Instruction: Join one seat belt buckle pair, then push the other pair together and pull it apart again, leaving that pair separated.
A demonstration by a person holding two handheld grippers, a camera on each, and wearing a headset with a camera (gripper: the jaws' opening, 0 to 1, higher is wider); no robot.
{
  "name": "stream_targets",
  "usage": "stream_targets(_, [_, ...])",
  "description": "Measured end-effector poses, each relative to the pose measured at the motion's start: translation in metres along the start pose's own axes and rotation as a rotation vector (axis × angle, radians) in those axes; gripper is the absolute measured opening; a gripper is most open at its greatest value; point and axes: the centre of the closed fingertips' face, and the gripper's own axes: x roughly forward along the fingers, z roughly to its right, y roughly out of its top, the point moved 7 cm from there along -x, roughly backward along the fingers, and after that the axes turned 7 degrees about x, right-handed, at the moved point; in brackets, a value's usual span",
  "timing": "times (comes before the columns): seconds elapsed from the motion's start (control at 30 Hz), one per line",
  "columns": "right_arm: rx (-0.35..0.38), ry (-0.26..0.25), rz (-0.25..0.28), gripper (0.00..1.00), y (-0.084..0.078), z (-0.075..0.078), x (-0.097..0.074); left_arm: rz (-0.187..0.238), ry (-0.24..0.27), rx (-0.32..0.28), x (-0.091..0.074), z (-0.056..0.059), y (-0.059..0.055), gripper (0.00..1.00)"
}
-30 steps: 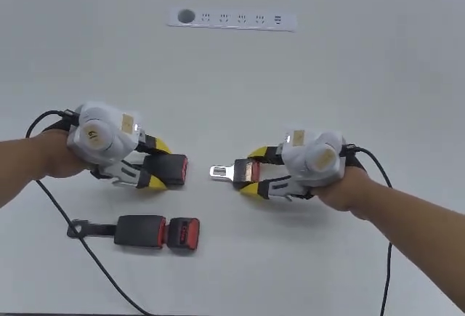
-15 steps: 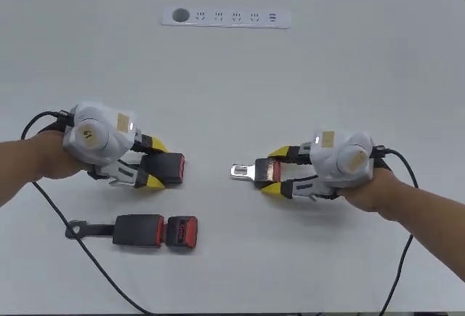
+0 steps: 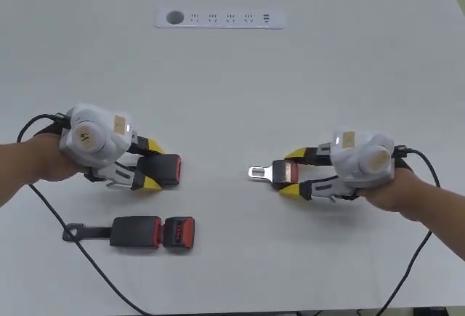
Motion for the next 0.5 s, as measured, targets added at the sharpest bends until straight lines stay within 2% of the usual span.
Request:
stream_targets(0.4, [0.013,-0.017,-0.012,0.38,0.0008,-0.001,-0.003,-0.012,0.008,-0.006,0.0006,0.0009,0.0014,0.37])
stream_targets(0.5, [0.057,-0.025,-0.009,0.43,0.0025,-0.0022,-0.0027,-0.017,0.01,-0.021,0.0009,0.0012,0.003,0.37])
